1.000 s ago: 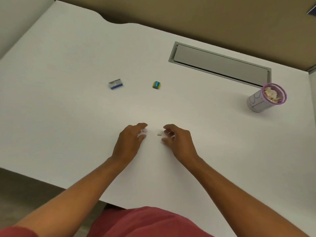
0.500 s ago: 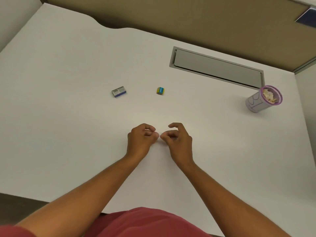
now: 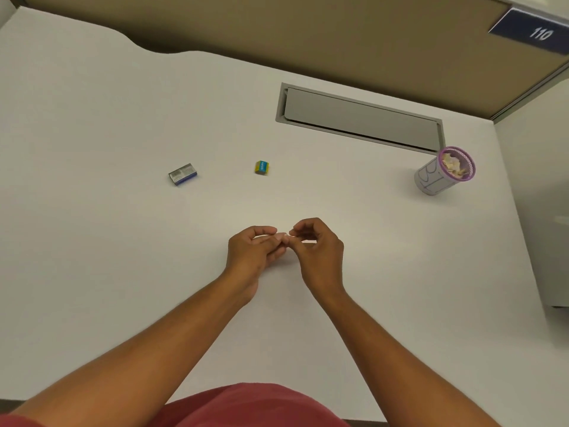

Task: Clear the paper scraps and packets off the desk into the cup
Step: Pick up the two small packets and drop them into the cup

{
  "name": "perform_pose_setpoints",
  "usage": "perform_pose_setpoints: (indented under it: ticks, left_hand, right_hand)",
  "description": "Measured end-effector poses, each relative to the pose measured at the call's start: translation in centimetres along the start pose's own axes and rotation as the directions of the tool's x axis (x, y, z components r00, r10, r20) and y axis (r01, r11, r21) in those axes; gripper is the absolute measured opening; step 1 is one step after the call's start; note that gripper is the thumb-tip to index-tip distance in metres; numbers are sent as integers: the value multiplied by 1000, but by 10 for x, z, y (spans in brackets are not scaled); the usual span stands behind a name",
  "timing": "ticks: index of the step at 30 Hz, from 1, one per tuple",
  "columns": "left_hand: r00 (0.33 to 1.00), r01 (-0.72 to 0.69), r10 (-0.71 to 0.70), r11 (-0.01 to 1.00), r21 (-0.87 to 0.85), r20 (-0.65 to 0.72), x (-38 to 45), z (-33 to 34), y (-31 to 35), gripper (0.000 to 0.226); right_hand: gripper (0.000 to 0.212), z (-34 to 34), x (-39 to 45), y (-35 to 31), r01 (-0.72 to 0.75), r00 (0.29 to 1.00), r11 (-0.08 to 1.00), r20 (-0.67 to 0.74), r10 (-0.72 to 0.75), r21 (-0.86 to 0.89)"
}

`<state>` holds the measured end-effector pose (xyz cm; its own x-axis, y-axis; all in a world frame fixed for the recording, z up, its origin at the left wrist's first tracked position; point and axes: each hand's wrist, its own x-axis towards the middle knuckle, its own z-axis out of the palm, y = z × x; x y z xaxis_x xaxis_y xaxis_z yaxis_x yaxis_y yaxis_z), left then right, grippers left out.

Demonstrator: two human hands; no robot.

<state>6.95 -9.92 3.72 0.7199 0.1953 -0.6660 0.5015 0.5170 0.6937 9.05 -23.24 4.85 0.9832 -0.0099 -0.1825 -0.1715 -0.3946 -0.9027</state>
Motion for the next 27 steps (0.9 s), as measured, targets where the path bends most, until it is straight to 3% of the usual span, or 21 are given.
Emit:
perform_pose_setpoints:
  ticks: [10, 12, 14, 16, 18, 21, 22, 27]
  left_hand:
    - [990, -83, 74, 994, 76, 118, -12, 94, -16, 10]
    - [978, -133, 111, 983, 124, 174, -12, 118, -22, 10]
    - [952, -260, 198, 924, 280, 233, -8, 141, -29, 10]
    - [895, -438, 301, 732, 522, 330, 1, 159, -40, 15]
    - [810, -585, 332, 404, 703, 484, 16, 169, -56, 33]
    - [709, -632, 287, -147, 761, 644, 51, 172, -85, 68]
    - [696, -610, 268, -269, 745, 667, 61, 171, -92, 74]
    - [663, -550, 230, -496, 672, 713, 77, 166, -108, 77]
  right_hand:
    - [23, -97, 16, 10, -6, 999, 998, -41, 9, 65]
    - [25, -127, 27, 13, -8, 995, 995, -102, 18, 101]
    - [26, -163, 46, 17, 2, 976, 991, -217, 28, 136]
    - [27, -206, 72, 21, 38, 933, 992, -359, 7, 119]
    - [27, -247, 101, 22, 85, 880, 995, -472, -49, 55]
    - [26, -292, 144, 23, 147, 847, 983, -499, -181, -106]
    - [25, -301, 158, 25, 159, 852, 974, -475, -219, -163]
    - [28, -315, 207, 45, 163, 931, 895, -234, -279, -416]
